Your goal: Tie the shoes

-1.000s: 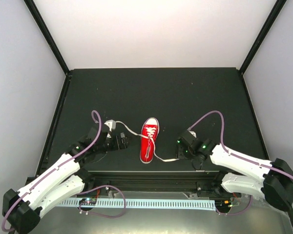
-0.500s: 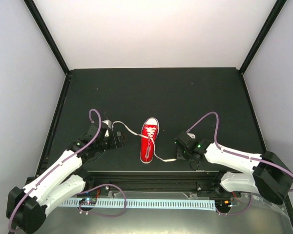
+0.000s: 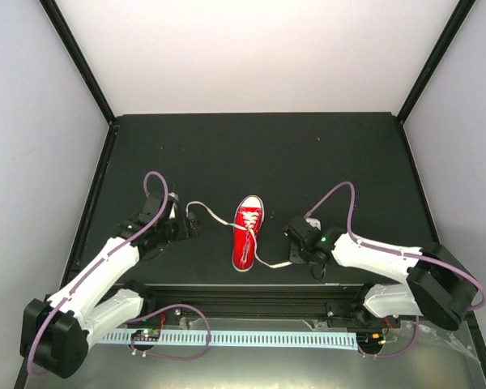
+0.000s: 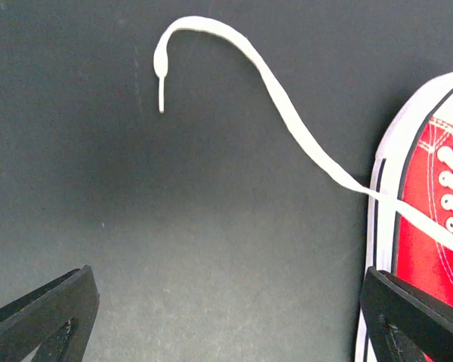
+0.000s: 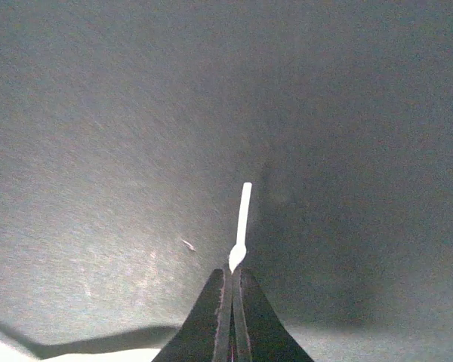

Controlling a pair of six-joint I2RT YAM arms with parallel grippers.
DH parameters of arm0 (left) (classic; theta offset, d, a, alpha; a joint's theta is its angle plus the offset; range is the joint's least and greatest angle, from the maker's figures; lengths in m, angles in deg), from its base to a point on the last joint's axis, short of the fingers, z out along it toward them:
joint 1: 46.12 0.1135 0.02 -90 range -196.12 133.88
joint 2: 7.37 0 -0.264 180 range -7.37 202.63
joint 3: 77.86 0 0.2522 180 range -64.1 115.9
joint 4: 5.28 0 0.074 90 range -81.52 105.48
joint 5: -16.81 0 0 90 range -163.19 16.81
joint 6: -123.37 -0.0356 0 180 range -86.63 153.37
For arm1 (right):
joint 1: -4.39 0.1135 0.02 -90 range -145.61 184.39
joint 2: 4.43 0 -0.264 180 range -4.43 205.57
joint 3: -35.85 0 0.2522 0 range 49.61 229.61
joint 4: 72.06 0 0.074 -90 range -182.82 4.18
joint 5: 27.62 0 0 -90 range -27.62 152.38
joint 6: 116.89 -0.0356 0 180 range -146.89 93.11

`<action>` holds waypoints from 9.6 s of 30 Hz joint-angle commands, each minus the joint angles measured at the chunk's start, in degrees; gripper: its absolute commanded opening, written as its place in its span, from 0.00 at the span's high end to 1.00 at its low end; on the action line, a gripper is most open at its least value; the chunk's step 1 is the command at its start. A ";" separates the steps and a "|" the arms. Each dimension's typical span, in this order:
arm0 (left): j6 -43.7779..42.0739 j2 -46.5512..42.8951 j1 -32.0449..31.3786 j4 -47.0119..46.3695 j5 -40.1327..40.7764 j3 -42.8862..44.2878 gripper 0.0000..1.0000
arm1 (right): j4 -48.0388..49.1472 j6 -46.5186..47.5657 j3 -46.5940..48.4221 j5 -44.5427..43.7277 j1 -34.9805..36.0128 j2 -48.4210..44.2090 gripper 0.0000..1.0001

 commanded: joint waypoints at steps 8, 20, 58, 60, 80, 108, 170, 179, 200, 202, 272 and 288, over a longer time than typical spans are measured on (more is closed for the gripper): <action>-9.22 18.01 2.95 2.45 4.05 14.26 0.26 | -6.71 15.80 19.95 -9.51 -10.48 -5.51 0.98; -12.04 37.04 5.80 1.95 3.63 23.67 0.33 | 4.07 20.06 15.03 6.50 -25.05 -2.31 0.98; -16.77 19.26 5.85 -7.03 3.07 20.14 0.98 | 10.75 22.27 3.50 9.40 -24.99 -5.94 0.16; -16.70 15.12 5.56 -7.82 -1.67 19.82 0.99 | 11.32 25.42 4.91 13.12 -24.97 -8.48 0.14; -21.48 2.69 -9.46 -17.56 -32.34 22.66 0.98 | 16.15 36.84 28.58 57.86 -12.36 -3.49 0.35; -22.98 5.37 -17.83 -15.27 -33.23 27.82 0.99 | 14.27 42.06 27.48 51.44 -11.00 -6.85 0.40; -12.29 22.64 -18.40 -35.19 -1.54 7.88 0.98 | 9.41 25.86 34.69 12.81 -11.18 7.63 0.59; -9.24 16.25 -12.78 -30.58 -4.38 6.31 0.99 | 4.30 22.87 29.16 8.09 -15.33 4.87 0.13; -18.82 20.26 -11.89 -32.44 -26.55 8.36 0.98 | 7.21 10.72 5.76 7.25 -18.12 1.43 0.32; -18.98 20.83 -11.99 -32.74 -27.86 8.41 0.98 | 7.64 10.67 6.02 7.60 -18.12 2.81 0.34; -25.44 36.77 -15.61 -33.25 -36.69 20.31 0.93 | 10.96 17.02 30.60 10.86 -18.14 -0.76 0.98; -27.70 39.78 -16.10 -29.34 -35.62 23.72 0.83 | 11.45 18.30 31.31 12.80 -18.13 -1.19 0.98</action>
